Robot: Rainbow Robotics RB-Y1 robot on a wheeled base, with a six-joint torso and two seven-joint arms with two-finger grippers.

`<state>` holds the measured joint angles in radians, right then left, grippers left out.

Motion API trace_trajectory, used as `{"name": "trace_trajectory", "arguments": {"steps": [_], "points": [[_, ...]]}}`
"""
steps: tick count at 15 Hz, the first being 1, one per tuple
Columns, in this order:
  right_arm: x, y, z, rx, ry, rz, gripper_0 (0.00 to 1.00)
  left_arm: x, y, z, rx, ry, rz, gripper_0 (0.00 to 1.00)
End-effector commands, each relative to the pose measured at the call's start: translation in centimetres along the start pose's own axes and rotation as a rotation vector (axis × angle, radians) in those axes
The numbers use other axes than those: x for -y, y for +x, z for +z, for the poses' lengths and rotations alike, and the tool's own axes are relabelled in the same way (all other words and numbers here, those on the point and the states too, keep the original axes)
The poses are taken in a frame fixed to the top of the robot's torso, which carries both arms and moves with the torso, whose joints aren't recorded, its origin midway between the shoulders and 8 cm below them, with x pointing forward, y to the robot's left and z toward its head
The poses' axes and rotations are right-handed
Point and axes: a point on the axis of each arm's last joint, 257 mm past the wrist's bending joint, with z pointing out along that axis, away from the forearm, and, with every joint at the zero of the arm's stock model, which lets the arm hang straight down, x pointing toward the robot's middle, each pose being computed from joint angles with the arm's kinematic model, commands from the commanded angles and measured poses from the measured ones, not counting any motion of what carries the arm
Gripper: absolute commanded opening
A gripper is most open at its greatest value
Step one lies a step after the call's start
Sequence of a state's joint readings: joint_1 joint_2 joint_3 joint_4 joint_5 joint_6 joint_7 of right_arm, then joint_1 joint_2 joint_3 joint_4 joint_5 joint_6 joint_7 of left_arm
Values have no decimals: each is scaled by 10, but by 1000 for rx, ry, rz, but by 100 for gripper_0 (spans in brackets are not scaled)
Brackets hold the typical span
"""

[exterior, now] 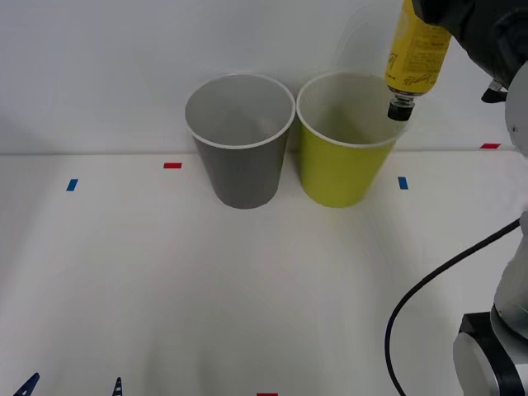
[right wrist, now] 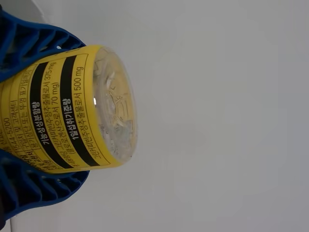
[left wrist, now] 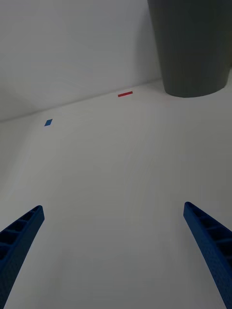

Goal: Put cans in the gray bin and PET bottles in the light green bin.

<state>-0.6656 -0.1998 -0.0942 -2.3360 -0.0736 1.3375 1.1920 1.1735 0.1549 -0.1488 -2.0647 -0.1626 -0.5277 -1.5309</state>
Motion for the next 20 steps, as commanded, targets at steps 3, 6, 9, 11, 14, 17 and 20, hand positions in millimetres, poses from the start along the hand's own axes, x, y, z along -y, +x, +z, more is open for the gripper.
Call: {"name": "trace_trajectory", "arguments": {"steps": [3,6,9,11,14,17,20], "points": [[10,8,42,13,2,-55,0,0,0,0,0,0,0,99],[12,15,62,30,-9,-74,0,0,0,0,0,0,0,99],[3,19,69,39,-47,-51,0,0,0,0,0,0,0,100],[1,19,76,53,-69,-39,0,0,0,0,0,0,0,99],[-3,18,81,72,-103,-18,0,0,0,0,0,0,0,100],[-7,20,80,85,-139,4,0,0,0,0,0,0,0,99],[-8,24,78,108,-154,-2,0,0,0,0,0,0,0,99]]}}
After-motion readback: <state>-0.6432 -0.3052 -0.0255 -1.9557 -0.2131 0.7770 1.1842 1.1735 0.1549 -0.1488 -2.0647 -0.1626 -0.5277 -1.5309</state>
